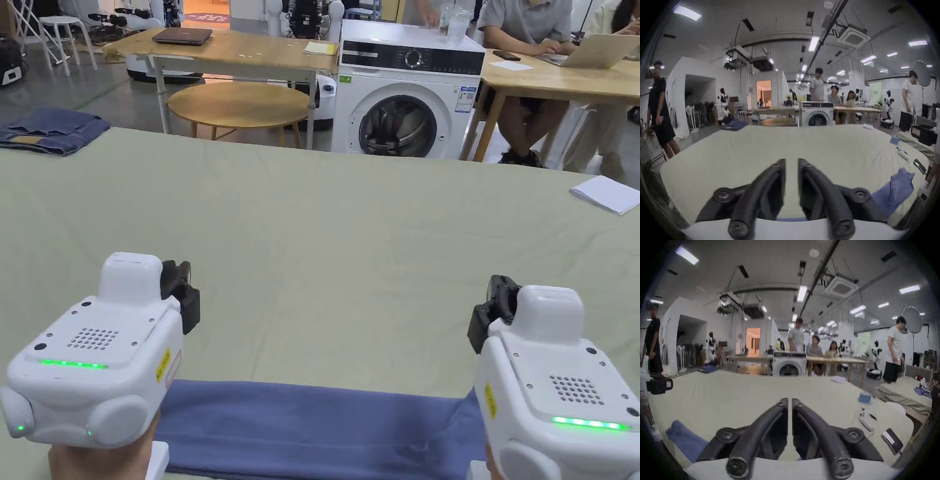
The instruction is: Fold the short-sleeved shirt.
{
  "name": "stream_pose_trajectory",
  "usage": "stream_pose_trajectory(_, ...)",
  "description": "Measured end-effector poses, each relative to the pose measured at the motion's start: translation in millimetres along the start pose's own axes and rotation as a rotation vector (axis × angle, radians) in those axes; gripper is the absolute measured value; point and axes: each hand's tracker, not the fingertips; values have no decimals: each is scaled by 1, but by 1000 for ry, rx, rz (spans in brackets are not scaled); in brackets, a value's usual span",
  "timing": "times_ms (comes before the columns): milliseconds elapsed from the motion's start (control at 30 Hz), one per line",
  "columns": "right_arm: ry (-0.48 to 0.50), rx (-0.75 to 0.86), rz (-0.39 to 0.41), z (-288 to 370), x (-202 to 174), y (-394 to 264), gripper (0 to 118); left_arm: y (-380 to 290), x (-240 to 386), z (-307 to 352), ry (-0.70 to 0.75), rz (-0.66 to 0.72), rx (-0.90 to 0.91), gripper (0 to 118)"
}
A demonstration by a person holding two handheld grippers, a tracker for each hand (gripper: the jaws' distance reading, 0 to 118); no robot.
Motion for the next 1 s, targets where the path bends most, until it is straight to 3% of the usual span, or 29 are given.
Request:
stream_pose_trajectory(300, 23, 14, 12, -8, -25, 2, 0, 8, -30, -6, 37, -9, -12, 0)
stream_pose_trajectory(500, 48, -45, 25, -18, -28, -8, 0, -6, -91, -12, -76, 22, -332, 0)
stream_pose_trajectory(700, 64, -93, 36, -23, -32, -18, 0, -45, -164, -17, -190, 234, -592, 0)
stream_pose_trajectory(767, 73, -108, 37, -25, -33, -21, 0, -56, -178, -22, -252, 308, -672, 16)
stream_pose_trajectory(867, 80, -127, 48, -28, -34, -26, 0, -75, -202, -29, -374, 452, -745, 57)
stream_pose_trajectory(1000, 87, -147, 53, -28, -36, -30, 0, -100, -221, -45, -468, 618, -843, 60)
